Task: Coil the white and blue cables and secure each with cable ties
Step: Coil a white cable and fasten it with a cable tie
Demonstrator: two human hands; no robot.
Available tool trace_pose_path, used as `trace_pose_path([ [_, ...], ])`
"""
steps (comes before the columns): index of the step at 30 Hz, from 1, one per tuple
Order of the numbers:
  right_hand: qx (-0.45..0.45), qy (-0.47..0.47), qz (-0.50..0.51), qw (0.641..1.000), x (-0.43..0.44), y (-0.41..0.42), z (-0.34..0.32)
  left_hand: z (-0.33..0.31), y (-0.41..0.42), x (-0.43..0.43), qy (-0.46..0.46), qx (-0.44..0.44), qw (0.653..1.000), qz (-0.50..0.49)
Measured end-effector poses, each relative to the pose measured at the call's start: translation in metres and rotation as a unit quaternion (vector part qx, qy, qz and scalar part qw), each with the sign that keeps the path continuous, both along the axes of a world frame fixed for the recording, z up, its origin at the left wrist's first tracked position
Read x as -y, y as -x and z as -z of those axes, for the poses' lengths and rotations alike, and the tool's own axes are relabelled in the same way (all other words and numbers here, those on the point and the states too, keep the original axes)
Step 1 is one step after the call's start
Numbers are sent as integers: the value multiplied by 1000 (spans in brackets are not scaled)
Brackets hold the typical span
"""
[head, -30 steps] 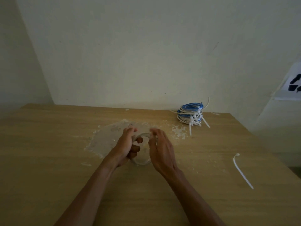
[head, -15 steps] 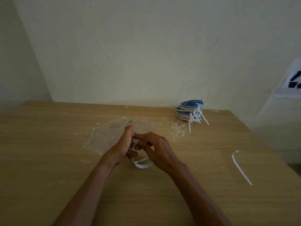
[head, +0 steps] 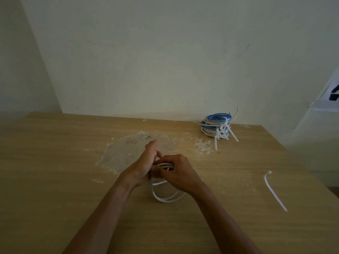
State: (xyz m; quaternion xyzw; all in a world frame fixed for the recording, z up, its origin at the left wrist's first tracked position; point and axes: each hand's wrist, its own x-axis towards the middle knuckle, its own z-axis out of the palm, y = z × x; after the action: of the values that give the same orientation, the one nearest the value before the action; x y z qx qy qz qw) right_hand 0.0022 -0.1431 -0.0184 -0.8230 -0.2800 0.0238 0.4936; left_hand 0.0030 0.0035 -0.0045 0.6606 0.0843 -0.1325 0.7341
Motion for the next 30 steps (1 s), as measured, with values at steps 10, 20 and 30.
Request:
trace_pose_path([
  [10,-90,-152,97,979,13,-10,-6,7,0,16,-184,114,976,9],
  [20,-144,-195,203,949,26,-17,-1,26,-4,54,-188,183,961,-83],
  [30,-2,193,554,810,206,-25,6,41,-5,74,-137,147,978,-54],
])
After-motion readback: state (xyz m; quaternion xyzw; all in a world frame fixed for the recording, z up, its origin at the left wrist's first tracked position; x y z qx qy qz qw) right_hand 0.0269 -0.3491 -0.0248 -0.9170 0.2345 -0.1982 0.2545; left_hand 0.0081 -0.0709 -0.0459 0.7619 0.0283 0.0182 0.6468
